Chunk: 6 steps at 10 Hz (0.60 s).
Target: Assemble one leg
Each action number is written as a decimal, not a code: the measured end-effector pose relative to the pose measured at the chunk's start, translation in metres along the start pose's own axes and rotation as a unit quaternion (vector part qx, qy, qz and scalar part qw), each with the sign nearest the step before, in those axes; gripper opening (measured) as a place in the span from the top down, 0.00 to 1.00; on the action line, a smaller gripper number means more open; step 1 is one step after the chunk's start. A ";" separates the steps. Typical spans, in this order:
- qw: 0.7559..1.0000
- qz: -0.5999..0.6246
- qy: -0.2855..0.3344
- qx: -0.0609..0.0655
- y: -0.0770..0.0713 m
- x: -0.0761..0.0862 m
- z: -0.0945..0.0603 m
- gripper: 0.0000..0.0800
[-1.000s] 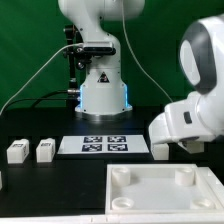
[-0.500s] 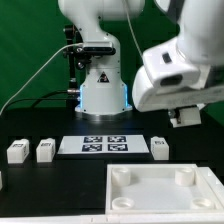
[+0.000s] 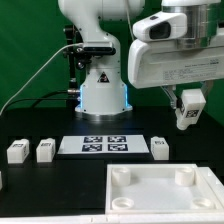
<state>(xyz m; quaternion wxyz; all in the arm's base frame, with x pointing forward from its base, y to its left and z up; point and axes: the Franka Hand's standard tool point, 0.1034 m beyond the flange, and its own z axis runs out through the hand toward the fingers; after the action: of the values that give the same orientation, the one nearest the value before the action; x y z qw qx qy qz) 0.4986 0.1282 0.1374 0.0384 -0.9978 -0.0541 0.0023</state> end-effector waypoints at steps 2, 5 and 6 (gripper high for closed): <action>0.995 -0.006 0.104 0.002 0.002 0.004 0.001 0.64; 0.973 -0.019 0.230 -0.006 0.033 0.070 -0.015 0.64; 0.960 -0.016 0.278 -0.003 0.033 0.088 -0.018 0.64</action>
Offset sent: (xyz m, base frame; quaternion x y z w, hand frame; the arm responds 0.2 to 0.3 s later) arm 0.1000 -0.0423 0.0218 -0.0473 0.2561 -0.0498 0.9642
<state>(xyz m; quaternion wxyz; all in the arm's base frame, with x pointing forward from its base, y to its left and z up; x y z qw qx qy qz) 0.5895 0.1039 0.1533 0.0493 -0.9581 -0.0573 -0.2764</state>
